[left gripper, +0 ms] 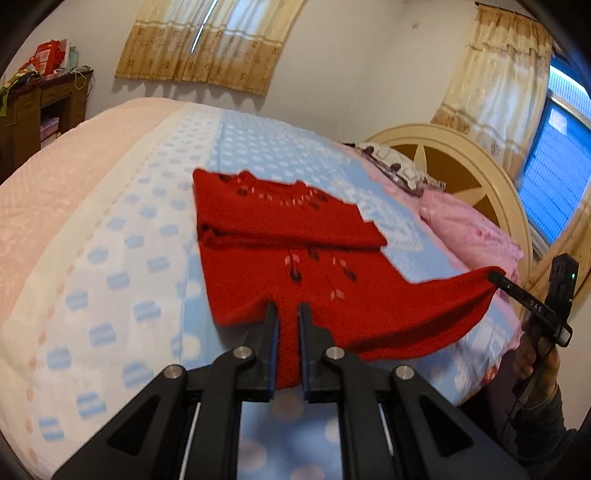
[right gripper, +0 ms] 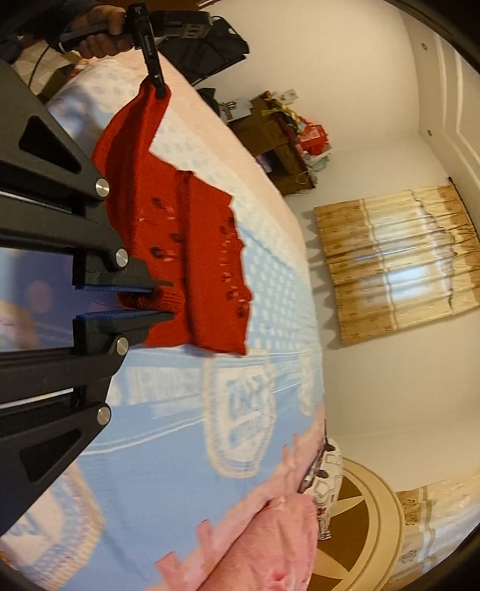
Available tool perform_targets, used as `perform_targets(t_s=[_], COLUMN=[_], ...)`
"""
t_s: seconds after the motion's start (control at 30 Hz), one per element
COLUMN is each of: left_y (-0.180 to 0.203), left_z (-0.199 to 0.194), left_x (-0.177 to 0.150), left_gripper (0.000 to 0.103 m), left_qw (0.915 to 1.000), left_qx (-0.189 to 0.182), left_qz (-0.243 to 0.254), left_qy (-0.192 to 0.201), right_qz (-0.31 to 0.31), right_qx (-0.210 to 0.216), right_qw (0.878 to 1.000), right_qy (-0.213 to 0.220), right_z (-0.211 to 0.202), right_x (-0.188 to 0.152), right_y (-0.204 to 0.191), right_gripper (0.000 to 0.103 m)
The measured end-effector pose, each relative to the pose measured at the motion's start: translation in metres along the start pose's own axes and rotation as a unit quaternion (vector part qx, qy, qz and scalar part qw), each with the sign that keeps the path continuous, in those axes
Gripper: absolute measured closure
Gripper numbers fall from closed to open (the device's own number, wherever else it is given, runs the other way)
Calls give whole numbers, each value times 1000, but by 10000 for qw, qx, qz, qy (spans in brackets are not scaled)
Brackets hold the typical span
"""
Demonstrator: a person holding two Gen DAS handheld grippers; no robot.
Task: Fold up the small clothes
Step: 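Lift the hem with both grippers and fold it over onto the collar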
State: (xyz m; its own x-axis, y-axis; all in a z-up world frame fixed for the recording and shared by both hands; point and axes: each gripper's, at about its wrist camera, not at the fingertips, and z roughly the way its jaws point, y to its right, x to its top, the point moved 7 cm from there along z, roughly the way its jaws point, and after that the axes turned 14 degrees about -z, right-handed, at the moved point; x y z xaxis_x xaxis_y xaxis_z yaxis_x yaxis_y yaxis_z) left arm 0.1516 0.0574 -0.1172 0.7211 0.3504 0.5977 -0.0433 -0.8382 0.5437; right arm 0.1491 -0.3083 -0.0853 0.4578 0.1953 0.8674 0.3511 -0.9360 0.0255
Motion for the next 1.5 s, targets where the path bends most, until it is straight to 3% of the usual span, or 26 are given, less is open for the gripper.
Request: perform_targets(t_s=[0.43,0.93,1.13,1.5], left_y=[1,-9,-37,-67], left_z=[38,116,164,221], left_x=[89,168,188,191], left_gripper=[94,94,94,94], left_qw=[9993,9987,9966,9938], left_qx=[-143,-30,149,362], left_qz=[-315,-517,-787,-917], left_qy=[114,-18,-197,-513], right_qz=[-120,-165,-112,-46], right_qx=[-215,-520,-518,-591], right_qw=[9997,9970,9949,9880], right_qy=[7,-550,-855,-1424], right_z=[77,195,250,336], right_x=[80,123,123,101], right_y=[24,60,72,87], right_gripper=[96,96,96,96])
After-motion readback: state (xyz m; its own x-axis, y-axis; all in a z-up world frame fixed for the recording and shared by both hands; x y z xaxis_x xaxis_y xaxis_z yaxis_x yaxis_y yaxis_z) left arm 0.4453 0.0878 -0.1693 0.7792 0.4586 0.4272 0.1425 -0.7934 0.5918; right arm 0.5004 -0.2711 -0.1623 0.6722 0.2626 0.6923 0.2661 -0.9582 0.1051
